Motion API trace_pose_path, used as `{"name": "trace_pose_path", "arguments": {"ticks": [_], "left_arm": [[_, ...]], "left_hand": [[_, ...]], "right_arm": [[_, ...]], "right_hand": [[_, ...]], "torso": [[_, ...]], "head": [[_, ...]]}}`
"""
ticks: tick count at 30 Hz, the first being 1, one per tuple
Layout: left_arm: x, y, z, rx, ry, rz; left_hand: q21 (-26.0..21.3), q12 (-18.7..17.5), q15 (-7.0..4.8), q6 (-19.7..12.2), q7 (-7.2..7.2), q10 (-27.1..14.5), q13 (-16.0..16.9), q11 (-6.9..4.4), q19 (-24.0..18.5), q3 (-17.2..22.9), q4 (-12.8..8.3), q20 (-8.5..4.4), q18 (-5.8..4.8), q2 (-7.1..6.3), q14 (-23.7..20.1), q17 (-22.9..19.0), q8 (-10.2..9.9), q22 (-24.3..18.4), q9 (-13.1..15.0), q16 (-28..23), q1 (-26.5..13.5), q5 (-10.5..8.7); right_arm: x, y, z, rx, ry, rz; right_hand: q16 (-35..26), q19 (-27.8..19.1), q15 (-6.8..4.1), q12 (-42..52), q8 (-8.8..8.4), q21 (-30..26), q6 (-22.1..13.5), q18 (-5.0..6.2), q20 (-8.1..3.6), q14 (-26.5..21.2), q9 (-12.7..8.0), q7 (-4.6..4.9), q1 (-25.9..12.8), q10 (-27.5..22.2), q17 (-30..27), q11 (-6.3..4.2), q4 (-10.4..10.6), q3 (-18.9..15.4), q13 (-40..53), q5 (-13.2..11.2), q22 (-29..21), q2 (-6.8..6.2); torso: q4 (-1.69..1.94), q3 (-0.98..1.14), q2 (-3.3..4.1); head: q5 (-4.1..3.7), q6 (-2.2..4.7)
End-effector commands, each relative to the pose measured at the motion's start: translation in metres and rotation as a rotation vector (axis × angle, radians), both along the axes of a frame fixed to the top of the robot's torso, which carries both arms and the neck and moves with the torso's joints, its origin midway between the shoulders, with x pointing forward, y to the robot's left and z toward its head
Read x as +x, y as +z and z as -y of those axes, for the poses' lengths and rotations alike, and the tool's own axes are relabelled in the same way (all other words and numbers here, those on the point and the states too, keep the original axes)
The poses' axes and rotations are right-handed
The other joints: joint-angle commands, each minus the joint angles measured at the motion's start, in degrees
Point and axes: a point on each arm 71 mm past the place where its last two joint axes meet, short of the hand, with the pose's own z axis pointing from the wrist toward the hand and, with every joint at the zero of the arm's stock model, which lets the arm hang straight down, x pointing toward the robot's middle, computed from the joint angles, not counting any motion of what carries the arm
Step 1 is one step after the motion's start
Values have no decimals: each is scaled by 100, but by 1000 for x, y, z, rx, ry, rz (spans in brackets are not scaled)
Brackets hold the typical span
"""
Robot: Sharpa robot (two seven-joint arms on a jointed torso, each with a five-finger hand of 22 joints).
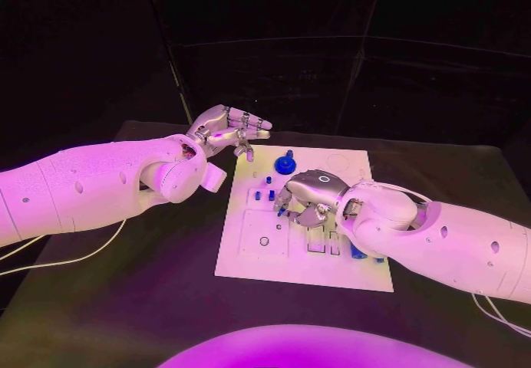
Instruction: Assemble the parts on the task board
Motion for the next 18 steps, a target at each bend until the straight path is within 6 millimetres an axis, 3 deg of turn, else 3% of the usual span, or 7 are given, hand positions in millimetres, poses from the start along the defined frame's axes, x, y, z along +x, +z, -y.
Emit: {"name": "trace_pose_path", "arguments": {"ticks": [1, 18], "left_arm": [[0, 1, 2, -8, -14, 4], [1, 1, 1, -7, -14, 3]], "left_hand": [[-26, 28, 8, -29, 11, -34, 7, -2, -52, 1, 23, 8, 56, 11, -44, -5, -32, -9, -5, -7, 2, 30], [-26, 28, 8, -29, 11, -34, 7, -2, -52, 1, 23, 8, 56, 11, -44, -5, -32, -9, -5, -7, 2, 30]], "right_arm": [[-3, -5, -1, -43, 24, -14], [-5, -11, -3, -69, 40, -36]], "right_hand": [[8, 26, -44, 9, -18, 22, 39, 50, -6, 202, 1, -5, -22, 55, -8, 4, -8, 34, 8, 28, -4, -32], [9, 24, -44, 9, -19, 23, 42, 50, -6, 201, 2, -5, -28, 56, -7, 4, -5, 36, 8, 30, -5, -29]], "torso": [[1, -3, -3], [0, -2, -2]], "head": [[13, -9], [40, -44]]}}
